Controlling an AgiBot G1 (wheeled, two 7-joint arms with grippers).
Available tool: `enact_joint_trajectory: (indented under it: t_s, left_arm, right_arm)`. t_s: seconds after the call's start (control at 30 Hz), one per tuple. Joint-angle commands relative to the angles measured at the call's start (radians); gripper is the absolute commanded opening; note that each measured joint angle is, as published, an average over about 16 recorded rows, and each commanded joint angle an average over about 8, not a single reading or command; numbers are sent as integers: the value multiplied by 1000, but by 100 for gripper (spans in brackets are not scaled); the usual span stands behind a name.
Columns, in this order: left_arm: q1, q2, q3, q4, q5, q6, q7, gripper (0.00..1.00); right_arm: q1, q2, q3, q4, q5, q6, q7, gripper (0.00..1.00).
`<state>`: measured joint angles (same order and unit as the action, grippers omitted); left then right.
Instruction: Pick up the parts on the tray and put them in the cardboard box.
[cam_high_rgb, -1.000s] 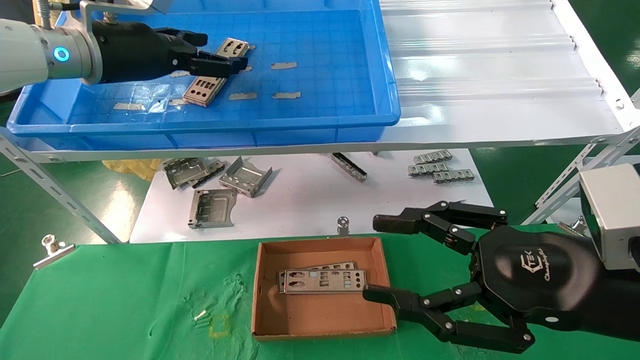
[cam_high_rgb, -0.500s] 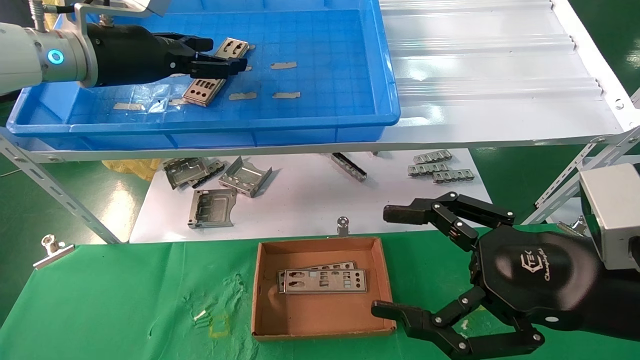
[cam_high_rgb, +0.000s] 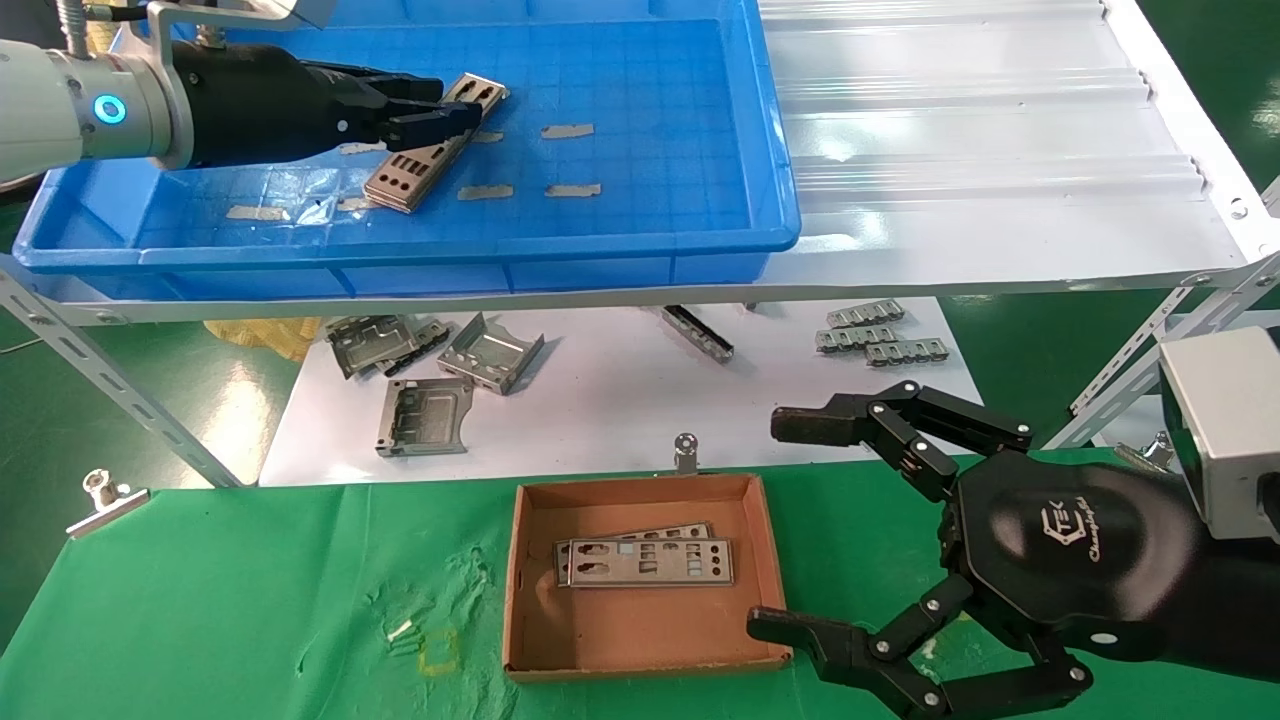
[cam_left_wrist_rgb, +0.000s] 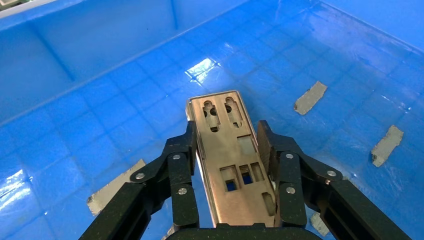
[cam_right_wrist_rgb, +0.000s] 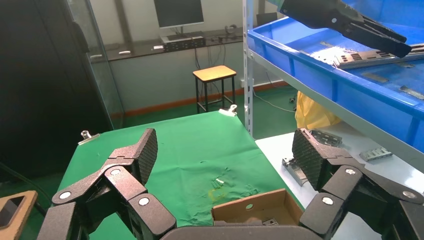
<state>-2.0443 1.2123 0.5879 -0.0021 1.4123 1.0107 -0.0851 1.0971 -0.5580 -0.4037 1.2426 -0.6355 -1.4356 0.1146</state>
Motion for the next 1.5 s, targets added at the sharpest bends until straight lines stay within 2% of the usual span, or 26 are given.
enact_joint_trajectory:
  t_s: [0.03, 0.53, 1.0, 1.2, 1.5]
  left_arm:
    - [0, -1, 0, -1, 0, 1, 2, 0]
    - [2, -1, -5, -7, -7, -10, 15, 0]
    - [-28, -40, -34, -25, -49, 58, 29, 0]
    - [-43, -68, -50, -46, -72, 143, 51, 0]
    - [-25, -123, -69, -99, -108, 392, 120, 0]
  right_arm:
    - [0, 0, 0, 0, 0, 0, 0, 100]
    - [0, 0, 0, 0, 0, 0, 0, 100]
    - [0, 0, 0, 0, 0, 0, 0, 100]
    - [0, 0, 0, 0, 0, 0, 0, 100]
    - [0, 0, 0, 0, 0, 0, 0, 100]
